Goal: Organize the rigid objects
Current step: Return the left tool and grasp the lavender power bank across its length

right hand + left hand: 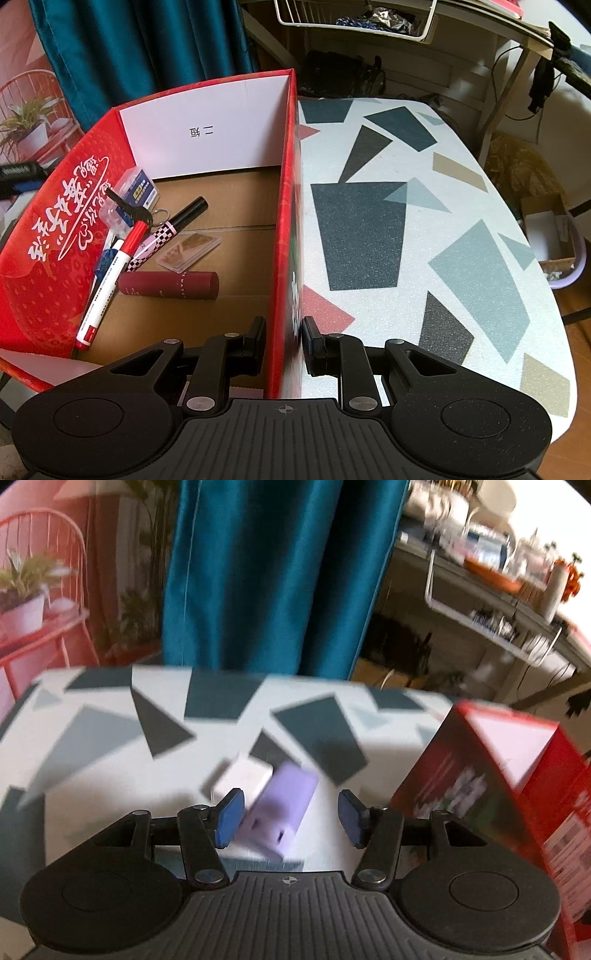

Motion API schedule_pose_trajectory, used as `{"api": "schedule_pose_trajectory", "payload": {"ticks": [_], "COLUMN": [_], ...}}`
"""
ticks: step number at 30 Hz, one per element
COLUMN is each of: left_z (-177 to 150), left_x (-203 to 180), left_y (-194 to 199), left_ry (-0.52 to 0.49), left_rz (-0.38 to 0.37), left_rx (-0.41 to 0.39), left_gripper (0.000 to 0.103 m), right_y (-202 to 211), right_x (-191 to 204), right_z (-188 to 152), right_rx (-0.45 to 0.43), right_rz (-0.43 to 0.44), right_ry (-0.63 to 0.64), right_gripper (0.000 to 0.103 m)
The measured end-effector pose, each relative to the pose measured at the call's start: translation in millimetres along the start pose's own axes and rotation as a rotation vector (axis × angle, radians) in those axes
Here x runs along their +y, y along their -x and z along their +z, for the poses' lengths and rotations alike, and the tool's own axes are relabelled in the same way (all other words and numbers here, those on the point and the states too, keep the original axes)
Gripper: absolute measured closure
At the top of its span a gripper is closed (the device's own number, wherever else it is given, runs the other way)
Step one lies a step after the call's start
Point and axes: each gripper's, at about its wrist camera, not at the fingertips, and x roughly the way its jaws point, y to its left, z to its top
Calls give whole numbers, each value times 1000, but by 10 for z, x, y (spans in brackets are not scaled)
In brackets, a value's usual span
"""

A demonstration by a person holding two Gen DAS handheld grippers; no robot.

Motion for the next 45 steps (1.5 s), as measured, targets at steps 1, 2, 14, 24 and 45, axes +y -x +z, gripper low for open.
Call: {"api": "schedule_pose_trajectory", "payload": {"ticks": [1, 2, 14, 24, 45], "left_z": [-34, -60, -256, -701, -747], "left_x": [-16, -32, -112, -142, 270], "left_y": [-73, -137, -359, 122, 337], "left_ry": [-15, -31, -134, -94, -13], "left_rz": [12, 28, 110, -43, 174], "left_rx": [13, 23, 67, 98, 91], "left_gripper": [44, 44, 57, 57, 44], "right_y": [0, -1, -3, -2, 15], "right_x": [5, 7, 4, 4, 2], "right_z": [1, 0, -3, 1, -4], "right_rx": [0, 1, 1, -1, -8], "right_rz": [-1, -1, 1, 0, 0], "right_ry": [3, 5, 2, 2, -3], "right_gripper": [83, 83, 82, 82, 83]}}
